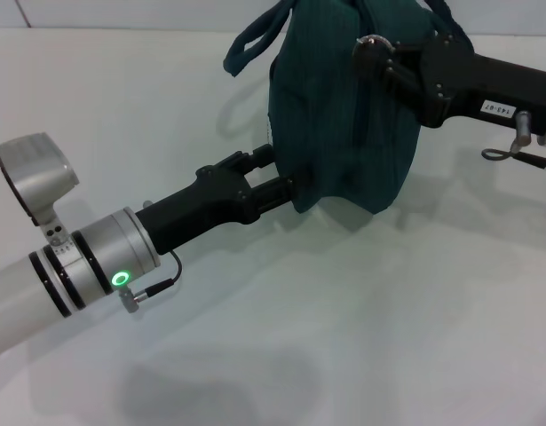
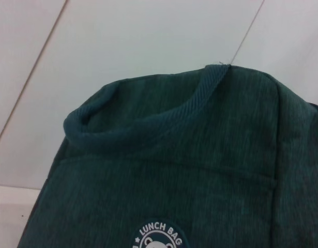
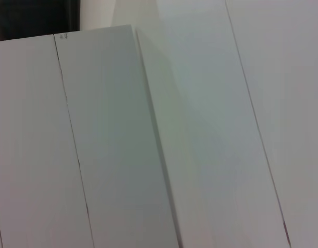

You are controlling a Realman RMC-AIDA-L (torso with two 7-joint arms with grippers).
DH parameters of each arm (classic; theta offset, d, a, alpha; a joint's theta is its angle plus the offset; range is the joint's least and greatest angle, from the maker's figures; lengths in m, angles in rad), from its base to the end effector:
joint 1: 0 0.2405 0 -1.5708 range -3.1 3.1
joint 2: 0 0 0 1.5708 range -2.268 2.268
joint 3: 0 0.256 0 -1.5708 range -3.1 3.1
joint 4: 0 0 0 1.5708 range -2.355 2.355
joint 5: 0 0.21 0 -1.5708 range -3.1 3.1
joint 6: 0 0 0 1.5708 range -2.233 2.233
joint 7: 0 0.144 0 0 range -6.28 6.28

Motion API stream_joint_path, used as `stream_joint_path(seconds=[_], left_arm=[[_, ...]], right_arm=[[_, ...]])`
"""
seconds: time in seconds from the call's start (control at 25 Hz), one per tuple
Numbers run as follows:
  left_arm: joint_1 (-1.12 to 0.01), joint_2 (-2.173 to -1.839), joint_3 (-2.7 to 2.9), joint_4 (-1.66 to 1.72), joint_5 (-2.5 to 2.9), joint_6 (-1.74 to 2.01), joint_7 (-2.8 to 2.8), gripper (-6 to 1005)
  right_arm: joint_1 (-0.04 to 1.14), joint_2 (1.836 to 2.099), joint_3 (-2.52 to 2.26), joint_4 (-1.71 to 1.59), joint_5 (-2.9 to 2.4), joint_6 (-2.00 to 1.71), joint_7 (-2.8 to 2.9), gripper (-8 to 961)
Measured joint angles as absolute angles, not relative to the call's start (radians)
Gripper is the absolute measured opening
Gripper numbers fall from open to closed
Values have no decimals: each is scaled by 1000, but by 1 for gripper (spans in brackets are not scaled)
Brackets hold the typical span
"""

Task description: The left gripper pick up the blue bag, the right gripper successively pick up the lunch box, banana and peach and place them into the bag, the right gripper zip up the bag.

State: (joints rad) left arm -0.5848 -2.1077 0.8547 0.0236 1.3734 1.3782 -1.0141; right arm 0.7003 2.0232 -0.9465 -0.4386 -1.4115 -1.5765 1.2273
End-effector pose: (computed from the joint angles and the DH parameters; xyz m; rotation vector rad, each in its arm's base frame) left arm -0.2538 0.3073 -0.0826 -2.3518 -0.9364 -1.1387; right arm 0.1716 0.3695 0.0039 -2.6262 0.3305 1.2550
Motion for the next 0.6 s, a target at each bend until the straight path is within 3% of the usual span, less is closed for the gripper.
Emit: stream_joint_path(seconds=[0.16, 0.6], left_arm=[[-587, -2108, 857, 23, 1373, 1371, -1013, 781], [-589, -2098, 888, 35, 1383, 1410, -1048, 420]], right_arm=[[696, 2023, -947, -438, -1410, -1574, 1222, 24], [692, 2023, -942, -426, -1409, -1568, 1197, 26]])
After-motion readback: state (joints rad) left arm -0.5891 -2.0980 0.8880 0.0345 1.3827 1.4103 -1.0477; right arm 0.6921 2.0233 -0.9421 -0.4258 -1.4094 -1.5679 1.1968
